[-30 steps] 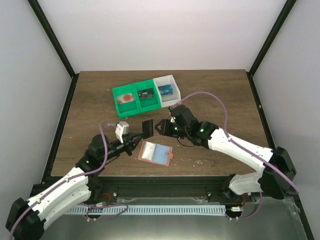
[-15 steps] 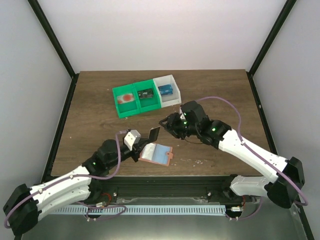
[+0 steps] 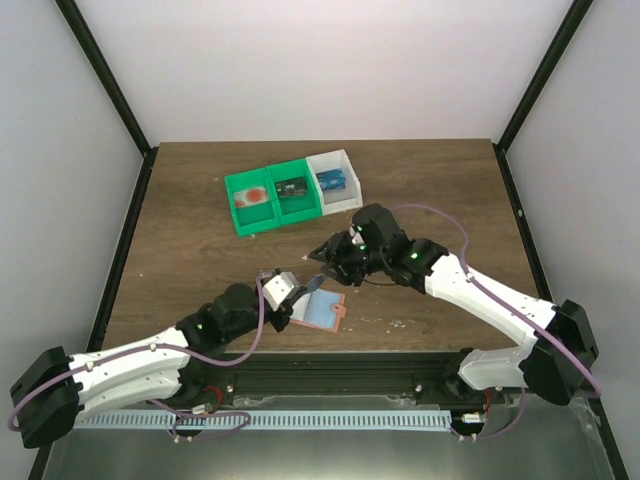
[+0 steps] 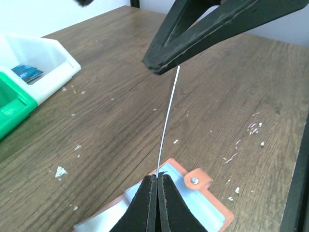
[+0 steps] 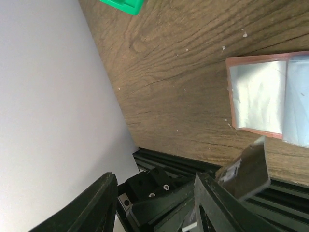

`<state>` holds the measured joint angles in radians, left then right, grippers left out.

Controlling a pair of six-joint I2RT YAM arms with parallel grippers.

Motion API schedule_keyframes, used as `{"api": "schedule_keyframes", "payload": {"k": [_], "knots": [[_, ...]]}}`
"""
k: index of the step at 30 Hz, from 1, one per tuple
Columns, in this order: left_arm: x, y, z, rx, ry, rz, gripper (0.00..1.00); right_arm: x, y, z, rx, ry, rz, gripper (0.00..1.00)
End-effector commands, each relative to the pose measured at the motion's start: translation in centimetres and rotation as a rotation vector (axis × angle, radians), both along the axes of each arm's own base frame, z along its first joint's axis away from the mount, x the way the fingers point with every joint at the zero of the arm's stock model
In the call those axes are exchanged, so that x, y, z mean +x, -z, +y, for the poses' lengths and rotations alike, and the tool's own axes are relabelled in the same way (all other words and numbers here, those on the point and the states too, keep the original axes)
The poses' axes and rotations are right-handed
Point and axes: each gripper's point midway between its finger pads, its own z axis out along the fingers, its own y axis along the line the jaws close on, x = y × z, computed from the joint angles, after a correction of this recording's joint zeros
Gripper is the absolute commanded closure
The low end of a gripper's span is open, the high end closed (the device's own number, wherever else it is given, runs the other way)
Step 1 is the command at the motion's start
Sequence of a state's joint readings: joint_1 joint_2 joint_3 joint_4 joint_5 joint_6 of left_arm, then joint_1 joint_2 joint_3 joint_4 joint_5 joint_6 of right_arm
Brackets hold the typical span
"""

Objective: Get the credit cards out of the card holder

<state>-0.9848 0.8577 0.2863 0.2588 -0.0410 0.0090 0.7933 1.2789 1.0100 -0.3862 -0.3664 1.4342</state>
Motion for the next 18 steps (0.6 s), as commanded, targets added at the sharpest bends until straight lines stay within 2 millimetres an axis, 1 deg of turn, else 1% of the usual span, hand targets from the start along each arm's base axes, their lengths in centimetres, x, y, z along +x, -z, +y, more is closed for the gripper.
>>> {"api": "schedule_keyframes", "payload": {"k": [1,5,10,13,18], "knots": [[1.2,-1.5,0.2,-0.005,-0.056,-0.061,1.00,-0.5,0.5,-1.8,-0.042,0.069,0.065,0.54],[1.3,-1.8,0.0,-0.016,-0.055,-0.061,1.00,-0.9,1.2,-3.5,-0.067,0.114,0.148,0.54],[1.0,-1.7,-0.5,-0.009,-0.022,-0.061,1.00,-1.1,1.2,-4.1,-0.049,0.133,0.149,0.54],[0.4,-1.5,-1.0,-0.014,0.011,-0.049,1.00,-1.1,1.7,-3.7,-0.033,0.128,0.166,0.54],[0.0,-1.3,-1.2,-0.006,0.019,-0.057,1.00,-0.9,1.2,-1.6,0.052,0.045,0.161,0.53]]}}
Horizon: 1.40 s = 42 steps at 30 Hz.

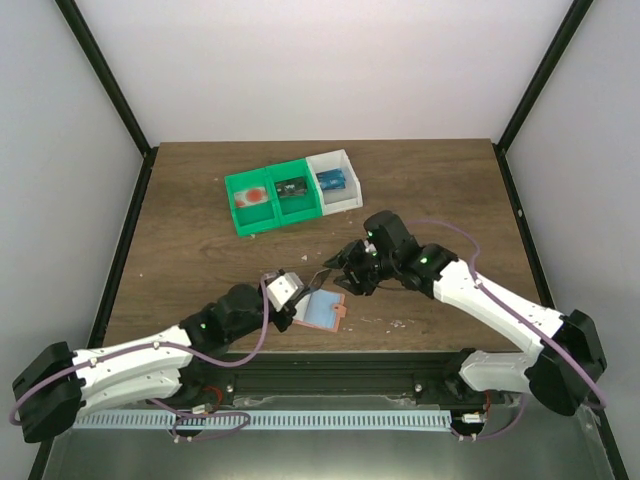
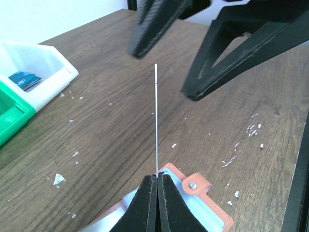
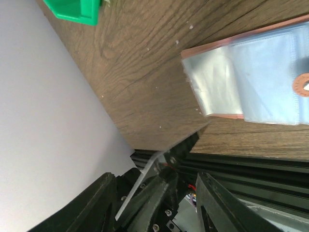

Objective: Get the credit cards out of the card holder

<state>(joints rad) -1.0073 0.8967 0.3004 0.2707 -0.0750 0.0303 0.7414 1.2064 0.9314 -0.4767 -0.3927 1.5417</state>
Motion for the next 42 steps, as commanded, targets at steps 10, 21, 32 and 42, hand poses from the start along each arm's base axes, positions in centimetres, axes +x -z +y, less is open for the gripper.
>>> {"api": "schedule_keyframes", "payload": {"k": [10,21,32,42], "knots": [[-0.2,-1.0,-1.2,0.005,0.023,-0.052,1.00,0.1,-0.1,2.1,0.083,-0.077,0.012,0.71],[0.6,-2.8,-0.8,-0.065,-0.096,0.111,0.66,-0.2,1.2,0.9,0.072,-0.139,-0.190,1.00],[0.0,-5.1,-0.1,-0.199,-0.145,0.427,0.53,-2.1,-1.3,0.7,0.138,-0.447,-0.915,1.00],[-0.7,-6.2,-0.6,-0.366,0.079,0.716,0.46,-4.6,-4.6,-0.7,0.199,-0.486,-1.166,1.00]]}}
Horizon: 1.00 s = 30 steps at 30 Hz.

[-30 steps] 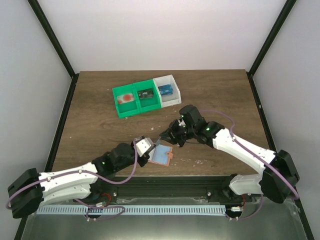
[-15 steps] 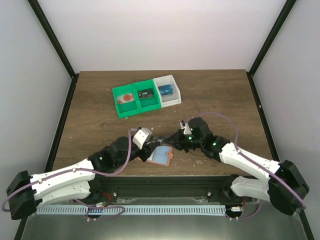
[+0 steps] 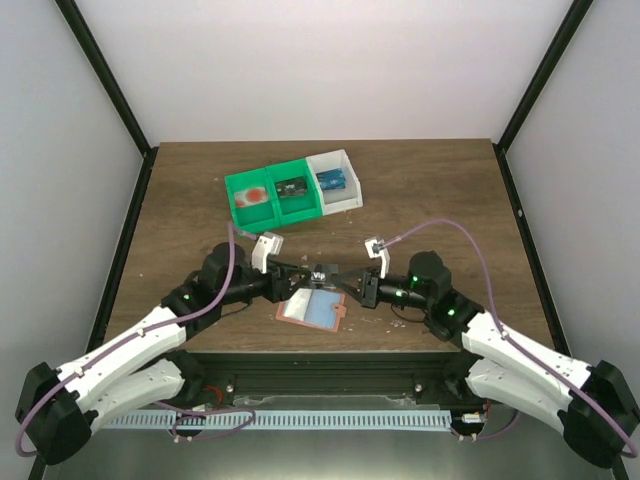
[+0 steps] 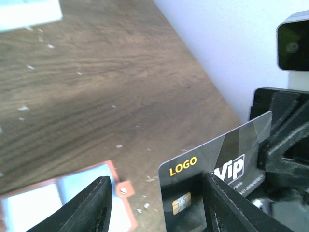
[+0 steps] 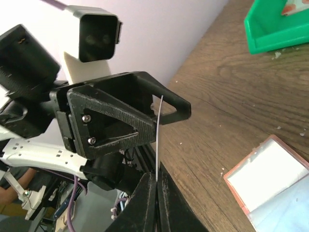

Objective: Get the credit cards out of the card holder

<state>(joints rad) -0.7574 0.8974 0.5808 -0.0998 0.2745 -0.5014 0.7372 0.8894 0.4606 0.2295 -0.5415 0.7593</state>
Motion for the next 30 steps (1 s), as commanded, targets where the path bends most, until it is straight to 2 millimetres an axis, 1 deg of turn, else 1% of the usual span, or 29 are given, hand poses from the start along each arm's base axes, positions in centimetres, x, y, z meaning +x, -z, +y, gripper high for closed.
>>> {"api": "schedule_keyframes", "payload": {"k": [1,5,7,9,11,12,17,18,19,22,24,25,27,29,30], "knots": [[-2.9,-1.5,-1.6,-0.163,0.182,0.122,0.45,-1.2,-1.1,-0.4,0.045,-0.047,-0.126,1.00],[-3.2,-2.2,-1.5,-0.232,0.207,0.139,0.44,-1.8,-1.0,-0.6,0.074,-0.055,-0.126,1.00],[-3.3,-2.1,-1.5,-0.243,0.209,0.152,0.45,-2.0,-1.2,-0.8,0.097,-0.056,-0.137,0.99],[-3.6,-2.1,-1.6,-0.256,0.224,0.167,0.47,-2.1,-1.4,-1.0,0.115,-0.046,-0.144,1.00],[-3.8,-2.4,-1.8,-0.272,0.244,0.178,0.53,-2.2,-1.5,-1.1,0.123,-0.045,-0.148,0.99],[-3.9,-2.5,-1.9,-0.279,0.249,0.183,0.58,-2.2,-1.5,-1.1,0.125,-0.046,-0.151,0.99],[-3.9,-3.1,-1.9,-0.312,0.244,0.188,0.96,-1.9,-1.0,-1.1,0.108,-0.039,-0.133,1.00],[-3.9,-3.4,-1.9,-0.321,0.242,0.182,1.00,-1.9,-0.9,-1.0,0.100,-0.039,-0.129,0.99],[-3.9,-3.5,-1.8,-0.329,0.240,0.178,1.00,-2.0,-1.1,-1.0,0.099,-0.042,-0.132,0.96],[-4.1,-4.1,-1.6,-0.366,0.238,0.162,1.00,-1.8,-1.3,-1.4,0.106,-0.016,-0.116,0.72],[-4.1,-4.3,-1.4,-0.378,0.230,0.156,1.00,-1.8,-1.4,-1.7,0.126,0.005,-0.100,0.63],[-4.0,-4.4,-1.4,-0.381,0.225,0.153,1.00,-1.9,-1.5,-1.8,0.140,0.007,-0.095,0.61],[-4.0,-4.6,-1.3,-0.387,0.217,0.152,1.00,-2.4,-1.7,-1.9,0.173,-0.009,-0.086,0.59],[-4.0,-4.9,-1.2,-0.399,0.213,0.153,1.00,-2.4,-1.6,-1.9,0.192,-0.009,-0.059,0.59],[-4.1,-5.1,-1.2,-0.406,0.215,0.153,1.00,-2.4,-1.6,-1.8,0.195,-0.010,-0.043,0.61]]}}
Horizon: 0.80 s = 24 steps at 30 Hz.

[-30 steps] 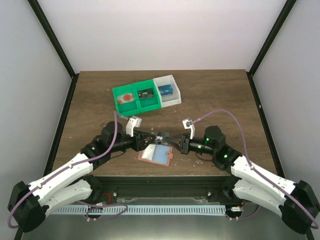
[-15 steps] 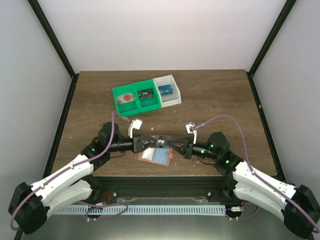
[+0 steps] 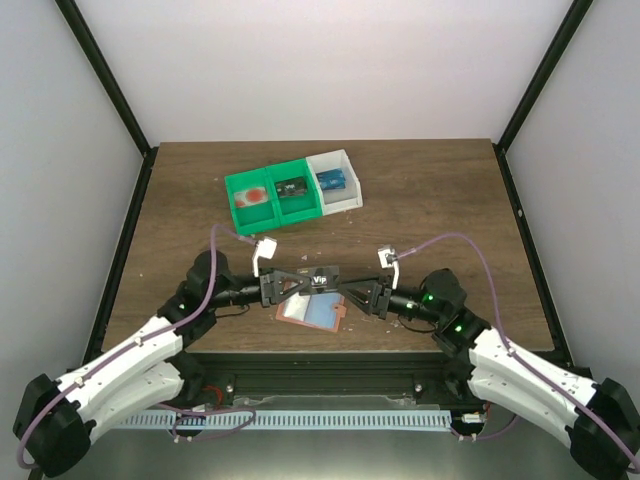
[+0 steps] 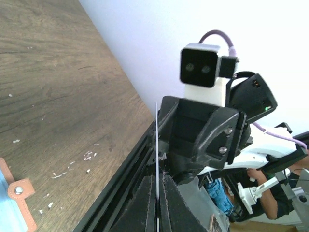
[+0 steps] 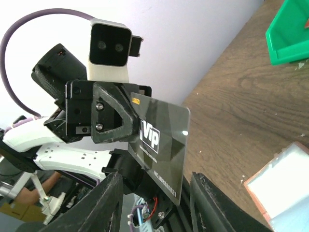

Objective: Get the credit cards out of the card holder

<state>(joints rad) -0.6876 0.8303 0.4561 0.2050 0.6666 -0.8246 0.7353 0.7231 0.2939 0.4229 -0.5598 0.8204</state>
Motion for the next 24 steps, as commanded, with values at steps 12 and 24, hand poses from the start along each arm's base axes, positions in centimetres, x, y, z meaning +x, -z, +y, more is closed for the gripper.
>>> {"api": "schedule_keyframes", "payload": {"k": [12,24], "knots": [[-0.1,-1.3,0.3,-0.094,-0.019,-0.006,1.00,0.1,-1.2,0.7,0.139,-0.039,0.139,0.74],[0.0,-1.2,0.5,-0.130,-0.034,0.013,1.00,0.2,-0.1,1.0,0.132,-0.052,0.191,0.75]]}}
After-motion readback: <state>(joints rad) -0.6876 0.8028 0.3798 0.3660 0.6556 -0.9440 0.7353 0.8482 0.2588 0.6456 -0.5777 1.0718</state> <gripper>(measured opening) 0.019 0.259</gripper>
